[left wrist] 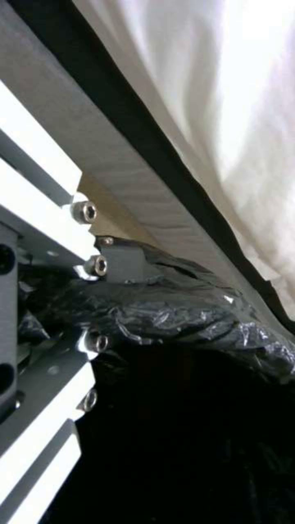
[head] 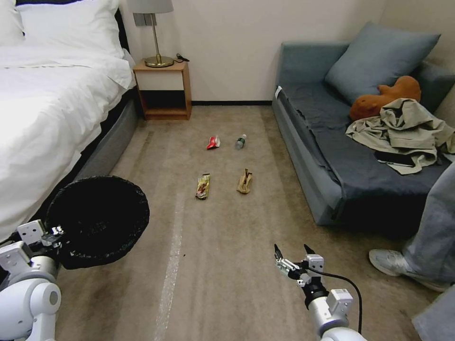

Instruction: Pick up the trash bin, then pick up the garbage on the floor and place it into the trash bin.

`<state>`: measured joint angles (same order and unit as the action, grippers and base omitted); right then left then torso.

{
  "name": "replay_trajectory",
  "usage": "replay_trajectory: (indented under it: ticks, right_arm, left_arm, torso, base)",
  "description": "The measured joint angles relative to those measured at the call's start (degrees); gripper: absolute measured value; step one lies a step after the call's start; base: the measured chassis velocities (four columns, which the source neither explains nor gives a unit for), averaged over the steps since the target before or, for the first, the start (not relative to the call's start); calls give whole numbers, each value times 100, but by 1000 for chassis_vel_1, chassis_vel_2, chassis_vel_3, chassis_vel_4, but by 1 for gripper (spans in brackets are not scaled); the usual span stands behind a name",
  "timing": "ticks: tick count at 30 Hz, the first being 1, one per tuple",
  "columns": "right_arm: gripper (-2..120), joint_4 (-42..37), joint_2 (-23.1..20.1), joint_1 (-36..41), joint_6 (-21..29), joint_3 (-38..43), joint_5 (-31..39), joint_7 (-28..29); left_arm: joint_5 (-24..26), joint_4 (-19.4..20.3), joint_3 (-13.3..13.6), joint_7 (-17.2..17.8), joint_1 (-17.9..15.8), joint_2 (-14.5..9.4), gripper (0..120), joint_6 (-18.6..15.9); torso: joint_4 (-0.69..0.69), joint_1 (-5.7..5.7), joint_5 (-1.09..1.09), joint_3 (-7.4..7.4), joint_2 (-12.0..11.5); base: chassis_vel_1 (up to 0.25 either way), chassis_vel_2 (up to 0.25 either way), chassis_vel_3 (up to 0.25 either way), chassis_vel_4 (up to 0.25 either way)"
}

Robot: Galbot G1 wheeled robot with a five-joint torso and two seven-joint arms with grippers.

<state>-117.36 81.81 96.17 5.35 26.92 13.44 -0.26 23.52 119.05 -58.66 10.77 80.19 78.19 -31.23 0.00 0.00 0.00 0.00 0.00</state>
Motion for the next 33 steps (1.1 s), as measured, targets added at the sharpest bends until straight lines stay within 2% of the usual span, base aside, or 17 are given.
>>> replay_trajectory:
  ticks: [19, 33]
  right_arm:
    - [100, 93, -39, -86, 29, -22, 26, -14]
    - [100, 252, -48, -158, 18, -58, 6, -74]
  left_arm:
    - [-99, 1, 55, 3, -37, 31, 2, 8]
    - [-183, -55, 61, -13, -2, 76, 2, 148]
  torso:
    - [0, 0, 0, 0, 0]
    - [0, 0, 0, 0, 0]
  base:
    - [-55, 57, 63, -66]
    - [-69, 66, 71, -71]
